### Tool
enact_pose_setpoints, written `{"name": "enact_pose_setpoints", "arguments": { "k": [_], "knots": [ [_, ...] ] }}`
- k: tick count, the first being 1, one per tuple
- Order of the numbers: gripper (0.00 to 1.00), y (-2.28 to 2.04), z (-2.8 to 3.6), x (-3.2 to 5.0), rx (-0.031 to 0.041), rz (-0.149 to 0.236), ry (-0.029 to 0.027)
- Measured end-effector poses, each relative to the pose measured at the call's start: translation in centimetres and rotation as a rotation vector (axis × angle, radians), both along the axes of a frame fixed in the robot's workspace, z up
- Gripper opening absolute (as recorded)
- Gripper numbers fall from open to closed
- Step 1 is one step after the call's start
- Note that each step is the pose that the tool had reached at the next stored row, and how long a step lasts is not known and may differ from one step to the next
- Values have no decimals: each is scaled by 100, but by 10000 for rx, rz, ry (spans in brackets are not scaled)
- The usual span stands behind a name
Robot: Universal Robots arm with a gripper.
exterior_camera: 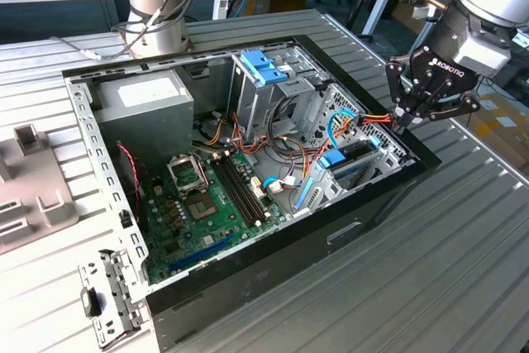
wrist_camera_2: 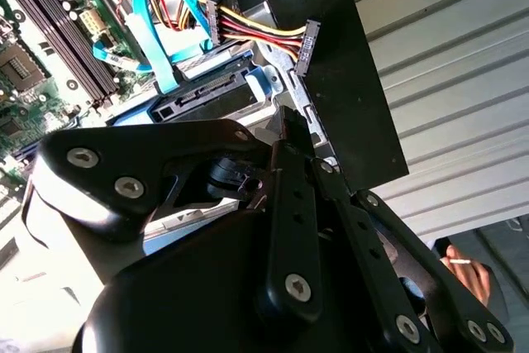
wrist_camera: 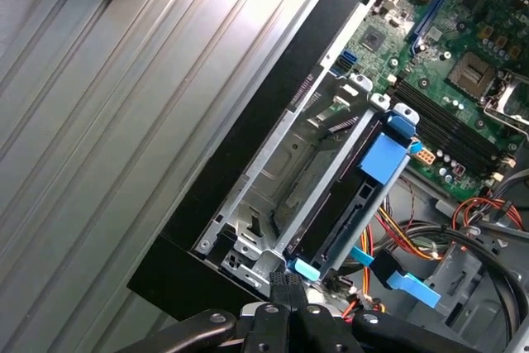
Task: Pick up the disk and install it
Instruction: 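Insert the first disk wire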
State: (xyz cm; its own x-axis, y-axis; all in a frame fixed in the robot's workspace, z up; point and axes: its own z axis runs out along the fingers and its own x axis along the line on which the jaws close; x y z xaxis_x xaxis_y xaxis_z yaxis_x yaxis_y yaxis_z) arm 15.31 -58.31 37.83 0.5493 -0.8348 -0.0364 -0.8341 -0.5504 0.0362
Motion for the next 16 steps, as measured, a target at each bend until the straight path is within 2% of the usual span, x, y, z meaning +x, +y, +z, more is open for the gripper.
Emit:
{"name": "enact_pose_setpoints", "arguments": {
  "k": [10, 16],
  "knots": [
    [11, 0, 0, 0, 0, 235, 0],
    [11, 0, 0, 0, 0, 537, 0]
  ]
}}
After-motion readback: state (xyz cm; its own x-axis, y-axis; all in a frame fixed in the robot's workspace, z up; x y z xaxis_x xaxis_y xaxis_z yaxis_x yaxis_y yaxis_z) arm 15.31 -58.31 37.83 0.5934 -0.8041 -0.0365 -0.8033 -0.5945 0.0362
